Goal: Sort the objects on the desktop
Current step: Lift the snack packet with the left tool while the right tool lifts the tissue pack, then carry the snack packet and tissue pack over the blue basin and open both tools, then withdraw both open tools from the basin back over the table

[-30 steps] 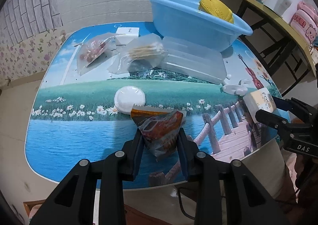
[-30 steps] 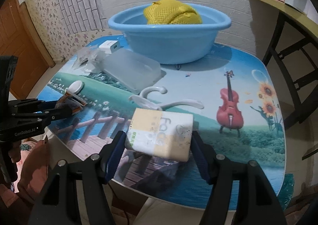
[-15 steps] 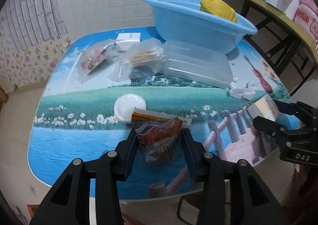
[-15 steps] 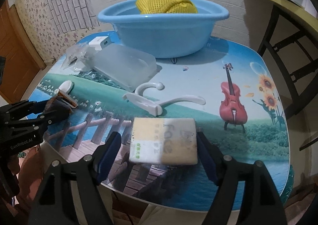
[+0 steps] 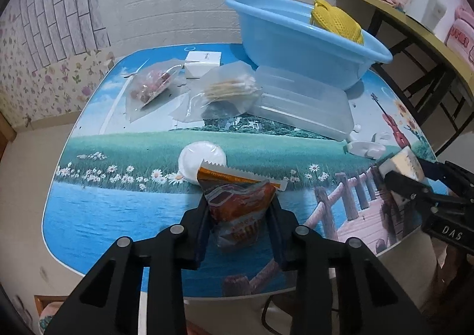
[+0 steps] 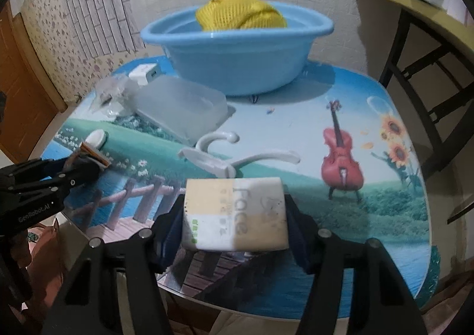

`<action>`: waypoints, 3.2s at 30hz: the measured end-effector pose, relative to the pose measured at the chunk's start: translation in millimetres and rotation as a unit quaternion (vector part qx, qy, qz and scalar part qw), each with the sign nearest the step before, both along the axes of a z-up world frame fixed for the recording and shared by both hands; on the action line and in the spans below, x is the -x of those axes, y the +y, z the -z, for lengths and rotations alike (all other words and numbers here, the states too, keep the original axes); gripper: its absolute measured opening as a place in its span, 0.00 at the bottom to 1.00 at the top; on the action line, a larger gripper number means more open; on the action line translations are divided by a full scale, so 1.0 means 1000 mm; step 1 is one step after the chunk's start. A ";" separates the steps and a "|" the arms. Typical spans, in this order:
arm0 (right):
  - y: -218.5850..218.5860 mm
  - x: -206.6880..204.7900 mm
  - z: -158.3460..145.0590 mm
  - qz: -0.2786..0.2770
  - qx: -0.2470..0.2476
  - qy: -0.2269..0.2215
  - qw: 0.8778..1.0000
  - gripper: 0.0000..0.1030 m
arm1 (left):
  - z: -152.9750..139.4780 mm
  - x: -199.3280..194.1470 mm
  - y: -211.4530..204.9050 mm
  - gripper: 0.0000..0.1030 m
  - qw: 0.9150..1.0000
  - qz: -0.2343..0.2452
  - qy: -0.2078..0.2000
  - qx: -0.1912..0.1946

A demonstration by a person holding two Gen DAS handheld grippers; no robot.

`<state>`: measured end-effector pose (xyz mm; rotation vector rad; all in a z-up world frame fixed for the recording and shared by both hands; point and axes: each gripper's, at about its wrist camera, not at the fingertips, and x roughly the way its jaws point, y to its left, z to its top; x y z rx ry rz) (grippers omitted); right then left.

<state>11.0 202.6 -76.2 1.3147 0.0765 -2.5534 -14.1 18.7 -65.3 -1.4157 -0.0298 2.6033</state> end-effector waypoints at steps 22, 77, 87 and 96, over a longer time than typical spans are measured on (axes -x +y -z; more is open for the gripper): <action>0.001 0.011 -0.081 -0.036 0.094 0.079 0.992 0.59 | -0.094 0.020 0.015 0.32 0.996 0.014 0.079 -0.033; 0.006 0.157 -0.093 -0.023 0.077 0.110 0.991 0.81 | -0.097 0.151 0.042 0.84 0.993 0.053 0.098 -0.041; 0.019 0.119 -0.082 0.002 0.069 0.081 0.994 0.81 | -0.087 0.118 0.027 0.92 0.997 0.024 0.065 -0.037; 0.030 0.086 -0.064 0.018 0.062 0.044 0.997 0.81 | -0.072 0.088 0.012 0.92 0.999 0.004 0.037 -0.034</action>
